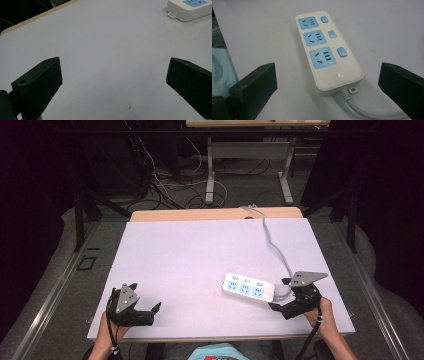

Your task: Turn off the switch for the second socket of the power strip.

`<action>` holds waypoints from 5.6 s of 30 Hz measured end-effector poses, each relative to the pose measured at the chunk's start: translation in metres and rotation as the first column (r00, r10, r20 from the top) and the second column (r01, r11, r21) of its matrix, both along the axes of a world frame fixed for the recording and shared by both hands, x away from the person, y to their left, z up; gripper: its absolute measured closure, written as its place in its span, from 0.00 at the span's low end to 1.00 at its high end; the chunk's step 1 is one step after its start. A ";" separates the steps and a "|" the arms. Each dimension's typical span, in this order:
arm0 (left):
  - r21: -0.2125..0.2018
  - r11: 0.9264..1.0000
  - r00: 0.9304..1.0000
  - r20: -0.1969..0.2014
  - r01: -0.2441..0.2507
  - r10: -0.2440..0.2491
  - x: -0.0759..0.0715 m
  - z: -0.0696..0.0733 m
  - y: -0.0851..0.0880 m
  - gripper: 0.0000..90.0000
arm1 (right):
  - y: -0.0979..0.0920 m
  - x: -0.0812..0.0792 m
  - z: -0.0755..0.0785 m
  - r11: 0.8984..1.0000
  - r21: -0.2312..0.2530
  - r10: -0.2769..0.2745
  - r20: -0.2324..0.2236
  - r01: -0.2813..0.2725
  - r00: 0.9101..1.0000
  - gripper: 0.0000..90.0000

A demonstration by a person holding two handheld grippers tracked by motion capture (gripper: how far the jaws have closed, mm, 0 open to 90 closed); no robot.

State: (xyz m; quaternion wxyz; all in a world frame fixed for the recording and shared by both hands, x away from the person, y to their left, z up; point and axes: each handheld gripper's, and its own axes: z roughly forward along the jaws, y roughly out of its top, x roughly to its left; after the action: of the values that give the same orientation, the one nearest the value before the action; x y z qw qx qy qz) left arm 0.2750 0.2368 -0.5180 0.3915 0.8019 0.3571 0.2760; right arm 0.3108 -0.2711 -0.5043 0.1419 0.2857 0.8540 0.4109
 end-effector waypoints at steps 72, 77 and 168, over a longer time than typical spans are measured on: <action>0.027 1.000 1.000 -0.015 -0.003 0.003 -0.002 -0.002 -0.001 0.00 | 0.057 0.085 0.005 0.997 -0.069 -0.033 -0.020 0.031 0.999 0.00; 0.043 0.999 1.000 -0.014 -0.001 0.001 -0.002 -0.001 0.000 0.00 | 0.058 0.089 0.003 0.997 -0.070 -0.035 -0.026 0.034 0.999 0.00; 0.037 0.999 1.000 -0.016 0.008 -0.008 -0.003 -0.002 -0.002 0.00 | 0.082 0.087 -0.017 0.987 -0.160 0.009 -0.155 -0.034 0.988 1.00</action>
State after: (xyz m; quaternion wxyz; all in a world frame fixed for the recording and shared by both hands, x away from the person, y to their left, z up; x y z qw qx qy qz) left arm 0.2724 0.2345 -0.5201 0.3748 0.8126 0.3518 0.2747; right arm 0.3974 -0.1894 -0.5211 0.0941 0.2946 0.8961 0.3184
